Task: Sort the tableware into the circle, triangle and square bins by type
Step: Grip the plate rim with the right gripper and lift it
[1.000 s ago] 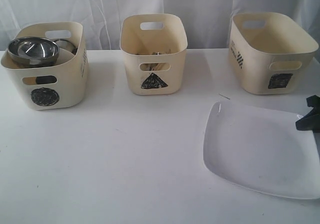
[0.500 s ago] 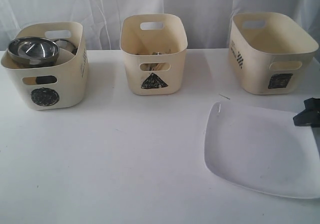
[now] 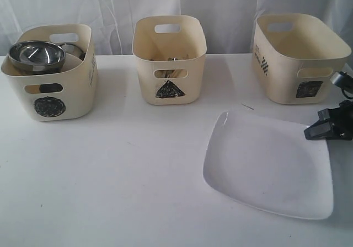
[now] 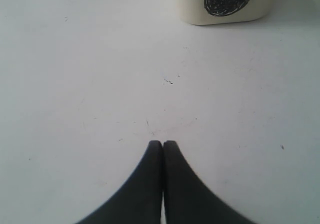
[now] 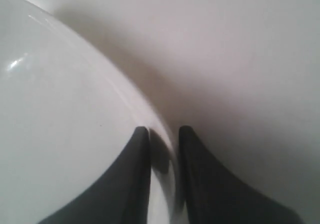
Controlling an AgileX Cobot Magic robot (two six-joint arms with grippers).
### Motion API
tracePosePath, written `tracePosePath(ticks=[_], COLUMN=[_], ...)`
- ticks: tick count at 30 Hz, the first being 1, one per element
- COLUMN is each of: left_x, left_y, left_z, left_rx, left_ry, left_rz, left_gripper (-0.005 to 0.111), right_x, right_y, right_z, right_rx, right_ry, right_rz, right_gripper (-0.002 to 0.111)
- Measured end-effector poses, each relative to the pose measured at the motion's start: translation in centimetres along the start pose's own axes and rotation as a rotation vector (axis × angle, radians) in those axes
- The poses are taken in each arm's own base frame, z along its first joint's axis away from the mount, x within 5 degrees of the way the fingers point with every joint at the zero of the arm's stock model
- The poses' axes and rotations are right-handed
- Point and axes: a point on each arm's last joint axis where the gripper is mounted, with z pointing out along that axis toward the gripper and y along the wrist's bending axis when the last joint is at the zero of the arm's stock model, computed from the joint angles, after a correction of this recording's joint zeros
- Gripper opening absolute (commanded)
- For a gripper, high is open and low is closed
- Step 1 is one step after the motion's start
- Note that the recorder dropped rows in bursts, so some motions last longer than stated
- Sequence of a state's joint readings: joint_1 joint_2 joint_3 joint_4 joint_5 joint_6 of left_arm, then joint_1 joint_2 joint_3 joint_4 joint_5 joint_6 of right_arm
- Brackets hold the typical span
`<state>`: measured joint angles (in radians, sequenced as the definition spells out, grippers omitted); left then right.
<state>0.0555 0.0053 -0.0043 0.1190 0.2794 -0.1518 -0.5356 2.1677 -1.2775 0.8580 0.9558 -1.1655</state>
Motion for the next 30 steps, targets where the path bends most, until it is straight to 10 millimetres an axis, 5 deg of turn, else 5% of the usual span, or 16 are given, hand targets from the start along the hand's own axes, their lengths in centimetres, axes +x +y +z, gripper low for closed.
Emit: tracePosePath(ticks=[11,30], left_x=[0.0,0.0], left_y=[0.0,0.0], left_z=[0.0,0.0], left_rx=[0.0,0.0], left_ry=[0.0,0.0], left_rz=[0.0,0.0], left_gripper=[0.0,0.0], right_x=[0.8,-2.8], right_y=[2.7,11.4], right_z=[-0.4,-9.6], right_rx=[-0.224,-0.131], right_ry=[0.083,-0.136], right_rz=[0.043,0.026], right_gripper=[0.0,0.0])
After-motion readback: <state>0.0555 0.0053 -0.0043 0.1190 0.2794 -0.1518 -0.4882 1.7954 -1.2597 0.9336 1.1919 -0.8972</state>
